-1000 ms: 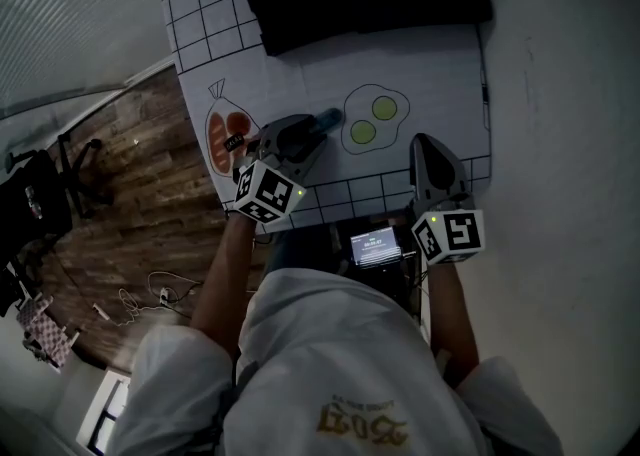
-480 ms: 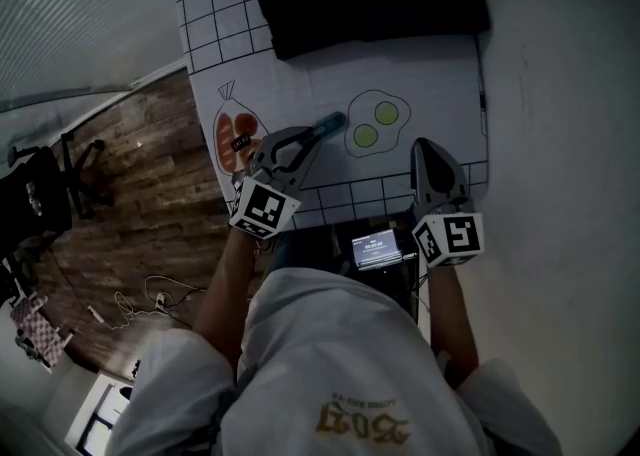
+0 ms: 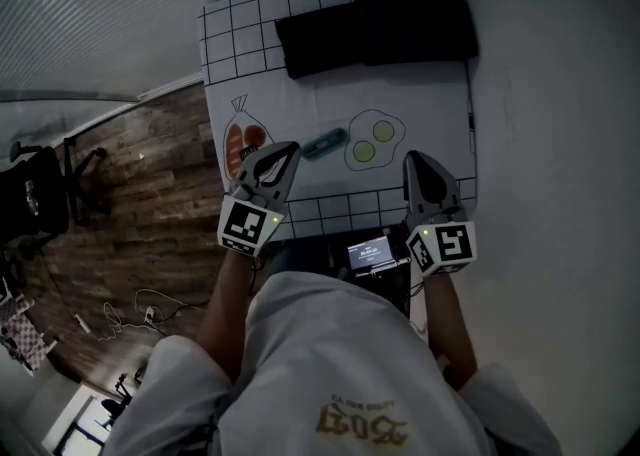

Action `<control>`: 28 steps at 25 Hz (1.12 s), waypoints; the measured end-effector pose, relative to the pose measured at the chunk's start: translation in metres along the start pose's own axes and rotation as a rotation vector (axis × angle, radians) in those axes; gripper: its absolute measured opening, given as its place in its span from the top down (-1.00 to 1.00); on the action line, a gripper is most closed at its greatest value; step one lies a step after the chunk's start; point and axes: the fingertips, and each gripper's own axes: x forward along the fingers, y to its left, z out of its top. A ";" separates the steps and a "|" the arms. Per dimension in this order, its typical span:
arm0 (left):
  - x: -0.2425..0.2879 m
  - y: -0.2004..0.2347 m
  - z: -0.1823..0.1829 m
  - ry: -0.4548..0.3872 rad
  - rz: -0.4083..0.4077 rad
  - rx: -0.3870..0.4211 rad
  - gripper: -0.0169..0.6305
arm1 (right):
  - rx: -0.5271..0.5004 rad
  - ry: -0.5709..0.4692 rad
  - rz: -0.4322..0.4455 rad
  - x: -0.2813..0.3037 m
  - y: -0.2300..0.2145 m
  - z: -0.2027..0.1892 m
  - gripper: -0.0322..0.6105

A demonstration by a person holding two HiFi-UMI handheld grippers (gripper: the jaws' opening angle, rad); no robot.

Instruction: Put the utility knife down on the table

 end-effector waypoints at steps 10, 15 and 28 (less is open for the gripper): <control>-0.036 0.012 0.058 -0.135 0.097 -0.035 0.92 | -0.049 -0.090 0.022 -0.007 0.017 0.050 0.88; -0.046 0.008 0.089 -0.189 0.120 -0.012 0.92 | -0.066 -0.121 0.034 -0.014 0.022 0.066 0.88; -0.082 0.005 0.149 -0.305 0.187 0.029 0.92 | -0.073 -0.219 0.054 -0.032 0.030 0.116 0.88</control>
